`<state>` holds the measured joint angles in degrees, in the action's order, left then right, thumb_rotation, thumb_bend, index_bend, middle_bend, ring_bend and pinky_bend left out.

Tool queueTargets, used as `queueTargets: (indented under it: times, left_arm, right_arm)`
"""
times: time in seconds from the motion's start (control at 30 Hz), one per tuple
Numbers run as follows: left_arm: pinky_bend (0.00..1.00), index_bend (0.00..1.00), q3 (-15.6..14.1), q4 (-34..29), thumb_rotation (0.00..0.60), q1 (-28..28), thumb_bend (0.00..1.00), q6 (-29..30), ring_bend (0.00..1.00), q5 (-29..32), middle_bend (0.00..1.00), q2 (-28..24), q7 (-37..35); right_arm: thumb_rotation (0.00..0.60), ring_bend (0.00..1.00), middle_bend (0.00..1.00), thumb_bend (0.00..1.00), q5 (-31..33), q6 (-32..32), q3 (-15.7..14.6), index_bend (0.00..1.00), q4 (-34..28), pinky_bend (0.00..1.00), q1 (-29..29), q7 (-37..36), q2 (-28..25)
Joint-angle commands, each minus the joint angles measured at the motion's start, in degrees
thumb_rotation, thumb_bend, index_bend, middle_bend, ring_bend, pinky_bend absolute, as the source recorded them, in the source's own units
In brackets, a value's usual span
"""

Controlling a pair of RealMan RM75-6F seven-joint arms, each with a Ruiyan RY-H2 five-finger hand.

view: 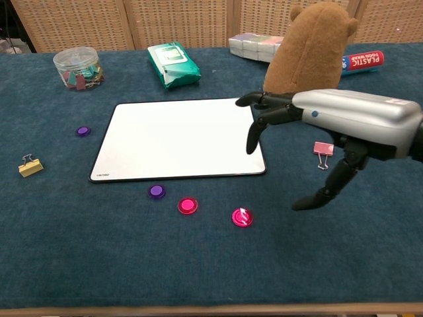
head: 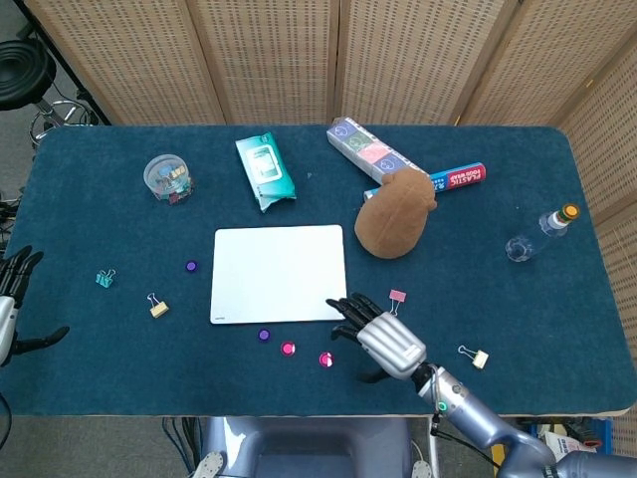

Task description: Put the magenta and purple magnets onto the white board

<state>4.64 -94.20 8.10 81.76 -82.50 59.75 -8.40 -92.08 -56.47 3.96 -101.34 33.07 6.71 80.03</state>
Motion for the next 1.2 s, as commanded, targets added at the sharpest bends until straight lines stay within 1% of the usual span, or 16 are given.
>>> queueTargets:
  times: [0.03, 0.1, 0.23, 0.4, 0.5, 0.63, 0.77, 1.2]
  left_arm:
    - [0.00, 0.00, 0.03, 0.02, 0.600, -0.07, 0.00, 0.07, 0.00, -0.03, 0.00, -0.16, -0.41]
    - [0.00, 0.00, 0.05, 0.08, 0.600, -0.07, 0.00, 0.05, 0.00, -0.02, 0.00, -0.23, -0.61]
    - [0.00, 0.00, -0.01, 0.22, 0.600, 0.00, 0.00, -0.24, 0.00, -0.03, 0.00, -0.32, -0.91]
    - [0.00, 0.00, 0.10, 0.35, 0.600, -0.07, 0.00, -0.24, 0.00, 0.19, 0.00, -0.51, -1.60]
    - [0.00, 0.00, 0.10, 0.46, 0.600, 0.01, 0.00, -0.45, 0.00, 0.22, 0.00, -0.52, -1.71]
    - [0.00, 0.00, 0.02, 0.43, 0.600, 0.06, 0.00, -0.62, 0.00, 0.10, 0.00, -0.56, -1.79]
    - [0.00, 0.00, 0.16, 0.40, 0.600, -0.09, 0.00, -0.40, 0.00, 0.32, 0.00, -0.75, -2.23]
    - [0.00, 0.00, 0.18, 0.46, 0.600, -0.04, 0.00, -0.73, 0.00, 0.48, 0.00, -0.86, -2.55]
  right_arm:
    - [0.600, 0.00, 0.00, 0.08, 5.06, 2.85, 1.97, 0.34, 0.21, 0.00, 1.92, 6.28, 4.30]
    - [0.600, 0.00, 0.00, 0.11, 7.09, 3.62, 2.34, 0.35, 0.25, 0.00, 2.45, 9.01, 5.78]
    - [0.600, 0.00, 0.00, 0.13, 10.96, 4.84, 2.82, 0.35, 0.93, 0.00, 3.48, 13.72, 8.51]
    - [0.600, 0.00, 0.00, 0.14, 15.18, 5.76, 2.41, 0.37, 2.28, 0.00, 4.30, 18.81, 10.55]
    - [0.600, 0.00, 0.00, 0.15, 16.73, 5.90, 1.88, 0.37, 2.50, 0.00, 4.40, 20.14, 10.96]
    - [0.600, 0.00, 0.00, 0.21, 19.30, 6.20, 1.86, 0.38, 3.39, 0.00, 4.90, 21.65, 11.91]
    - [0.600, 0.00, 0.00, 0.21, 21.64, 6.32, 1.80, 0.39, 3.95, 0.00, 5.39, 22.86, 12.37]
    - [0.600, 0.00, 0.00, 0.21, 25.37, 5.85, 0.70, 0.40, 3.85, 0.00, 6.14, 23.71, 11.79]
